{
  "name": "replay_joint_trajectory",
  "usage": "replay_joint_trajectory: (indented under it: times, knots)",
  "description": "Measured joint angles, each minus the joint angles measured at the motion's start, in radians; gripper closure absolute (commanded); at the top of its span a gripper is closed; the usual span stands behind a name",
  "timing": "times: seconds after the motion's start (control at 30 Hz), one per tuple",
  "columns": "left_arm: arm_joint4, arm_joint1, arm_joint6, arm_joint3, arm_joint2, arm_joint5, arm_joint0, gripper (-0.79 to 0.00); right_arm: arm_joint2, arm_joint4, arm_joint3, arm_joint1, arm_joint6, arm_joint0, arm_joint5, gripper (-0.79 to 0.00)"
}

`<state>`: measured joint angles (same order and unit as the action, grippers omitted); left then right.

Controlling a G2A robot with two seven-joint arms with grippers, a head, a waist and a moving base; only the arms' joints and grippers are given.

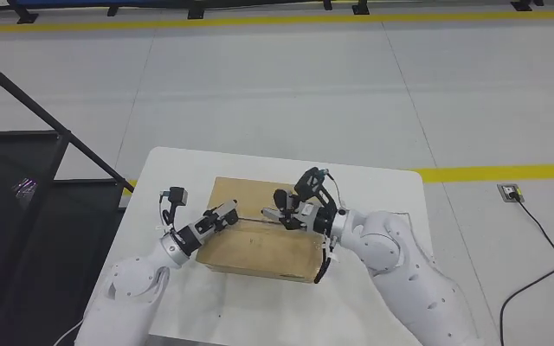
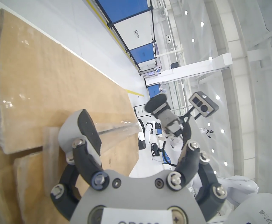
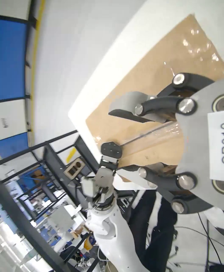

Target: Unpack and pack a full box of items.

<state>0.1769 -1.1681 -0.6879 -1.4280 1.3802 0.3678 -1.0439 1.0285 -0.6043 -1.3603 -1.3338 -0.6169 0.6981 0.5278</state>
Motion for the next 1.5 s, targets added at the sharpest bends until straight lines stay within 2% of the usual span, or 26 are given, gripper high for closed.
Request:
replay_joint_trajectory:
  times: [0.2,0.37,0.53,0.7,0.9,1.03,1.17,1.33,1.5]
  knots:
    - [0.023,0.005,0.001,-0.033,0.022,0.020,-0.027,-0.785,-0.036,0.222,0.088,-0.011,-0.205,-0.077,0.009,0.000]
    - [0.055,0.011,0.002,-0.076,0.056,0.038,-0.058,-0.785,-0.026,0.210,0.078,-0.009,-0.183,-0.083,-0.003,0.000]
    - [0.093,0.022,0.017,-0.133,0.140,0.075,-0.115,-0.785,-0.033,0.207,0.078,-0.011,-0.183,-0.079,-0.015,0.000]
    - [0.099,0.035,0.065,-0.167,0.259,0.127,-0.194,-0.785,-0.113,0.226,0.086,-0.038,-0.219,-0.128,-0.198,0.000]
    - [0.082,0.042,0.110,-0.178,0.342,0.178,-0.282,-0.785,-0.238,0.264,0.155,-0.092,-0.283,-0.250,-0.366,0.000]
    - [0.053,0.044,0.135,-0.165,0.359,0.200,-0.316,-0.785,-0.301,0.302,0.231,-0.130,-0.297,-0.320,-0.435,0.000]
    - [0.030,0.044,0.147,-0.129,0.354,0.195,-0.315,-0.785,-0.344,0.337,0.328,-0.166,-0.292,-0.371,-0.476,0.000]
    - [0.024,0.045,0.110,-0.087,0.323,0.193,-0.292,-0.785,-0.366,0.406,0.455,-0.201,-0.315,-0.416,-0.482,0.000]
    - [0.011,0.044,0.089,-0.065,0.285,0.211,-0.273,-0.785,-0.357,0.457,0.526,-0.214,-0.346,-0.433,-0.435,0.000]
